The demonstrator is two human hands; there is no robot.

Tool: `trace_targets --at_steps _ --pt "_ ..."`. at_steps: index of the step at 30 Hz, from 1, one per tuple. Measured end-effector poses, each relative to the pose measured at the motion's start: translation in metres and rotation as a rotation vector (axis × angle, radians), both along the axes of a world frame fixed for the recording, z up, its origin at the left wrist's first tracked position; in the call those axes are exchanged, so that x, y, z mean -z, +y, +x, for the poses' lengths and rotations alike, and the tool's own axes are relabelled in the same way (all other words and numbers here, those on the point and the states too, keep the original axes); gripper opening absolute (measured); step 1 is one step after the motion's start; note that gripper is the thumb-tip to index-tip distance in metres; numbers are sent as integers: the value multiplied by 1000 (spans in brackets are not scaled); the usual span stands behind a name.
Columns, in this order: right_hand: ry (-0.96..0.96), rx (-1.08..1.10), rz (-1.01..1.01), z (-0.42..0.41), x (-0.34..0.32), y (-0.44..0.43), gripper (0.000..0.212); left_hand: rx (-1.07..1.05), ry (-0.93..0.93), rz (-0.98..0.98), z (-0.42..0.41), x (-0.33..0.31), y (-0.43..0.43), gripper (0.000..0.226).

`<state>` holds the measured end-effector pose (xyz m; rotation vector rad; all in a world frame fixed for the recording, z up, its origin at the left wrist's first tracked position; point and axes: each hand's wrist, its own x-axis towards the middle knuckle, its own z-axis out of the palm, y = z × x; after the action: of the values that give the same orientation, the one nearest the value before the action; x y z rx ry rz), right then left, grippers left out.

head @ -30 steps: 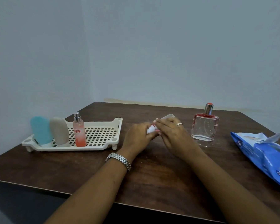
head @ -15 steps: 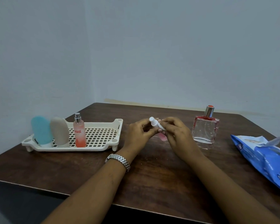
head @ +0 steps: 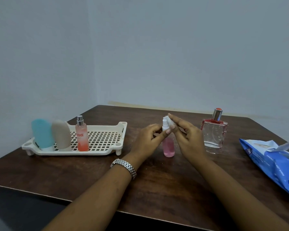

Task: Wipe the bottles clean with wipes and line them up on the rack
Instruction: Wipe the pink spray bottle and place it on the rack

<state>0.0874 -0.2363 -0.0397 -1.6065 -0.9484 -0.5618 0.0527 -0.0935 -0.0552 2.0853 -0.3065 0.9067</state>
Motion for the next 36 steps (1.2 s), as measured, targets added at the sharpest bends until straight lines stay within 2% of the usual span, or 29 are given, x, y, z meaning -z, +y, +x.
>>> trace_targets --at_steps 2,5,9,14,18,24,27,32,36 --pt "-30 -16 3 -2 -1 1 37 -6 -8 33 0 1 0 28" --pt "-170 63 -69 -2 -1 2 41 1 -49 62 -2 0 -4 34" --pt "-123 60 -15 -1 -3 -1 34 -102 -170 183 -4 -2 -5 26" --pt "-122 83 28 -5 -4 0 27 -188 -220 141 -4 -4 -8 24" --pt "-95 74 42 -6 -3 -2 24 -159 -182 67 -3 -4 -9 21" --pt "3 -50 69 -4 0 -2 16 -68 -78 -136 -1 -4 -5 21" --pt "57 -49 38 2 3 -2 14 -23 -4 -152 0 -3 -1 16" --pt "209 -143 27 9 3 -3 10 36 101 -139 1 -1 4 37" --pt "231 -111 -51 11 4 -5 11 58 137 -120 -1 -1 5 44"
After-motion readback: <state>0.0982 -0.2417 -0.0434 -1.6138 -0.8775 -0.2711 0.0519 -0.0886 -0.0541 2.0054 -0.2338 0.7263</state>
